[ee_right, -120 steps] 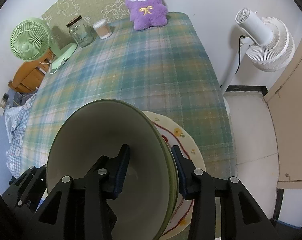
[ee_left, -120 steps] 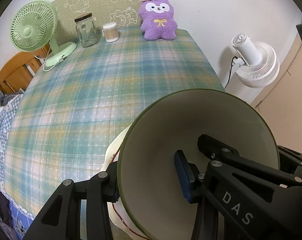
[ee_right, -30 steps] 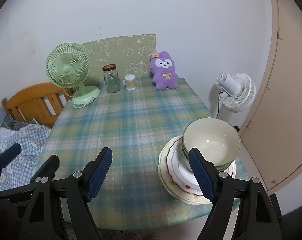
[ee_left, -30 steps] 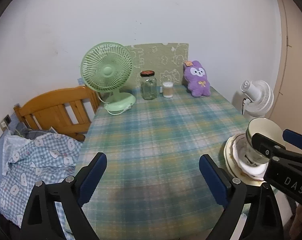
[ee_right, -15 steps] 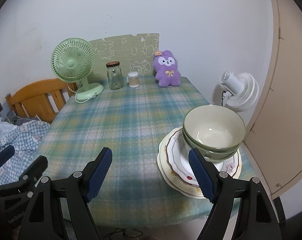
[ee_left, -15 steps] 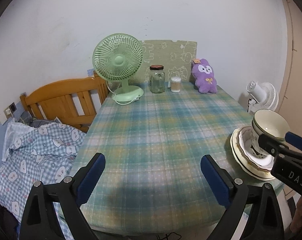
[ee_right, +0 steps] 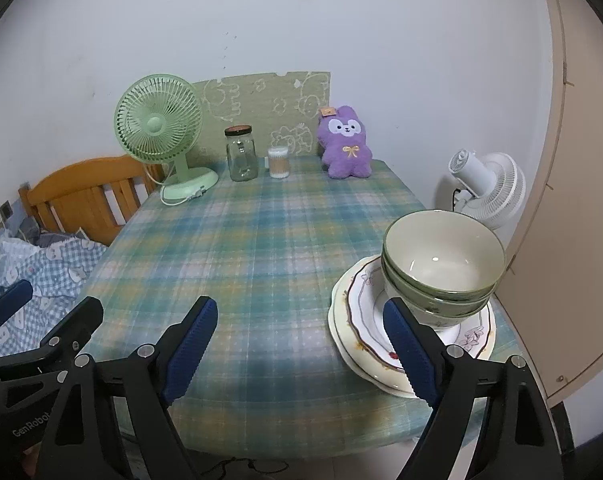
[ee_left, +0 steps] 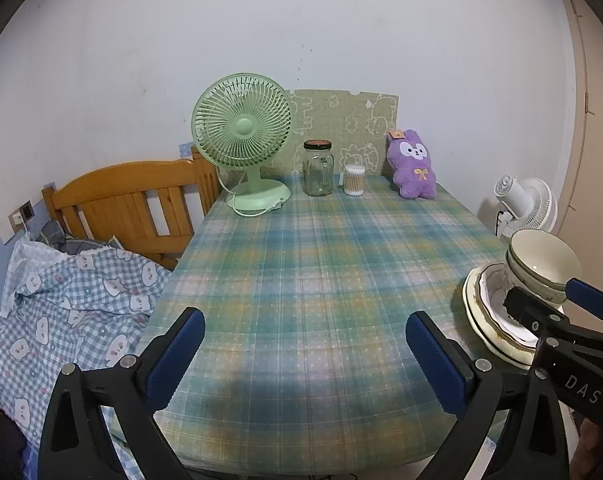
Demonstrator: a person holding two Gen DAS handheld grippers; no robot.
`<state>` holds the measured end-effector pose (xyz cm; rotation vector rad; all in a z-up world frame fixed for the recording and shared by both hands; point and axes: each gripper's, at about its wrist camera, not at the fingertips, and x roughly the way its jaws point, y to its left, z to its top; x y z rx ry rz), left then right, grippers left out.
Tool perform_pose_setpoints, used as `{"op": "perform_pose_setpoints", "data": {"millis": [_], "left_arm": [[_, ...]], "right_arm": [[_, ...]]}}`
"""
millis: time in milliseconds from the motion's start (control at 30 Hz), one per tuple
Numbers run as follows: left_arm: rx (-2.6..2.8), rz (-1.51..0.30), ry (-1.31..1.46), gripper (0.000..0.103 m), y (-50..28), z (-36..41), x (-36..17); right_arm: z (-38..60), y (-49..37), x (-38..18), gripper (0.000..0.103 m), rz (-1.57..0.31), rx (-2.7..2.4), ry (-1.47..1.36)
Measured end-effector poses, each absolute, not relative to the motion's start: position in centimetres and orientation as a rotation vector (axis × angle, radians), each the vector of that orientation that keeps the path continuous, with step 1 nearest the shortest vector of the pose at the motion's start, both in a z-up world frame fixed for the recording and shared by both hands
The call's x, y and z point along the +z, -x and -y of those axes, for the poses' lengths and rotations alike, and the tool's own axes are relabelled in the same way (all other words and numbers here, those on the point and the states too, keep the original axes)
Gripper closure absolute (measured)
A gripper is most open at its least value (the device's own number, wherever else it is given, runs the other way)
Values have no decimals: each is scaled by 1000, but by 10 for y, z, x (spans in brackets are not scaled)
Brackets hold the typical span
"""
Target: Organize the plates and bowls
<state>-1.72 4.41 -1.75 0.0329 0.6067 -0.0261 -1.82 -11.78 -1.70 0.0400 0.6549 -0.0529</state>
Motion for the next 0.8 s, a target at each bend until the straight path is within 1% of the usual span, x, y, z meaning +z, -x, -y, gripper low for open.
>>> {"op": "perform_pose_setpoints", "data": {"millis": [800], "left_arm": [[-48, -601, -30, 0, 20, -40, -12]], "right_arm": [[120, 19, -15, 16, -674, -49, -42]]}}
